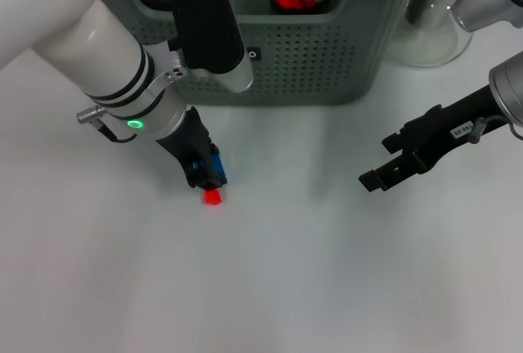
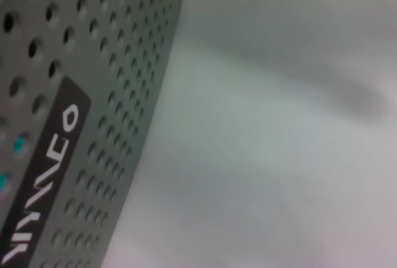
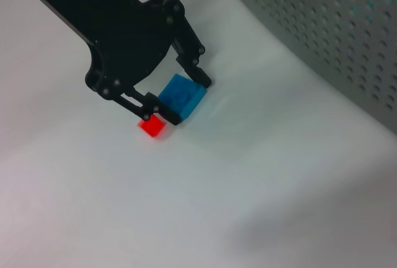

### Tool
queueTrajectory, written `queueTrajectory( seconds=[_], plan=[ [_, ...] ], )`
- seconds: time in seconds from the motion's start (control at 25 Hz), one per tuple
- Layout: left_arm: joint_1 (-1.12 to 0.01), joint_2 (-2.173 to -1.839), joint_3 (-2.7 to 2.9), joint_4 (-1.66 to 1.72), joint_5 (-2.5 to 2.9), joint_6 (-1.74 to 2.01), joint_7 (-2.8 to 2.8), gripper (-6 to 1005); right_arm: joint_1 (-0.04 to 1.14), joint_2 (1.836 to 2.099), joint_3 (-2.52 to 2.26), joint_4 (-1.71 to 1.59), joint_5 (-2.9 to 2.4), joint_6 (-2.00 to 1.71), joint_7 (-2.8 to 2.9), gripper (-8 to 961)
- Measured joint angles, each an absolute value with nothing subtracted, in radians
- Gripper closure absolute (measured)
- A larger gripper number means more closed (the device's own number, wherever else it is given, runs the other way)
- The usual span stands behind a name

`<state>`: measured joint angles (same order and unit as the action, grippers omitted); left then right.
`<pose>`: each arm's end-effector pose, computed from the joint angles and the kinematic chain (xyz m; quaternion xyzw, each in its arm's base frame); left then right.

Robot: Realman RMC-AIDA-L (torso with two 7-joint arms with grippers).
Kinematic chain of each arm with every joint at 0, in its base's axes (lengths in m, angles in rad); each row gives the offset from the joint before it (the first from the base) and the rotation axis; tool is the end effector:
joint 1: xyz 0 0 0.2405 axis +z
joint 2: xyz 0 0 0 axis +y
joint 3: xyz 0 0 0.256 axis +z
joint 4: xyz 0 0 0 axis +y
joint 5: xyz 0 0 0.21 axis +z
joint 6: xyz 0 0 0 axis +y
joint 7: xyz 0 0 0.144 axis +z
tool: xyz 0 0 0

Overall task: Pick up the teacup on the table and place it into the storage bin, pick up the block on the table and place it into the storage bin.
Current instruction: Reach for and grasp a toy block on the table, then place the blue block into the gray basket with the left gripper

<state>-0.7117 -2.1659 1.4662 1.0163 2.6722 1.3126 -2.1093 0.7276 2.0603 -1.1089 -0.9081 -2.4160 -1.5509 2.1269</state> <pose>-0.1899 0.3622 -0.0744 -0.9605 -0.1048 0.2345 0.1073 0.2081 0.3641 -0.0169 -0.9487 0.3017 -0.0849 0.0424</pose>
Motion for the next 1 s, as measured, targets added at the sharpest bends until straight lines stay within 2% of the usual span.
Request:
queueTrajectory(
  seconds=[0.44, 0.64, 0.76, 0.84, 0.88, 1.0],
  plan=[
    [-0.685, -2.173, 1.394, 1.173, 2.636, 1.442, -2.129, 591, 0.725, 2.060, -1.106, -0.908, -2.416, -1.551, 2.127, 11],
    [-0.681, -2.168, 1.163, 1.439, 2.343, 1.724, -2.209, 584, 0.723, 2.060, -1.106, -0.908, -2.416, -1.552, 2.130, 11],
    [-0.722, -2.163, 0.979, 1.554, 2.111, 1.853, -2.227, 579, 0.724, 2.060, -1.107, -0.908, -2.416, -1.550, 2.130, 11],
    [-0.777, -2.140, 0.891, 1.618, 1.997, 1.853, -2.244, 576, 0.727, 2.061, -1.109, -0.908, -2.416, -1.550, 2.129, 11],
    [-0.777, -2.140, 0.891, 1.618, 1.997, 1.853, -2.244, 575, 0.728, 2.061, -1.111, -0.908, -2.416, -1.550, 2.129, 11],
    [-0.850, -2.097, 0.893, 1.569, 2.047, 1.674, -2.265, 571, 0.730, 2.062, -1.112, -0.908, -2.416, -1.551, 2.128, 10]
  ],
)
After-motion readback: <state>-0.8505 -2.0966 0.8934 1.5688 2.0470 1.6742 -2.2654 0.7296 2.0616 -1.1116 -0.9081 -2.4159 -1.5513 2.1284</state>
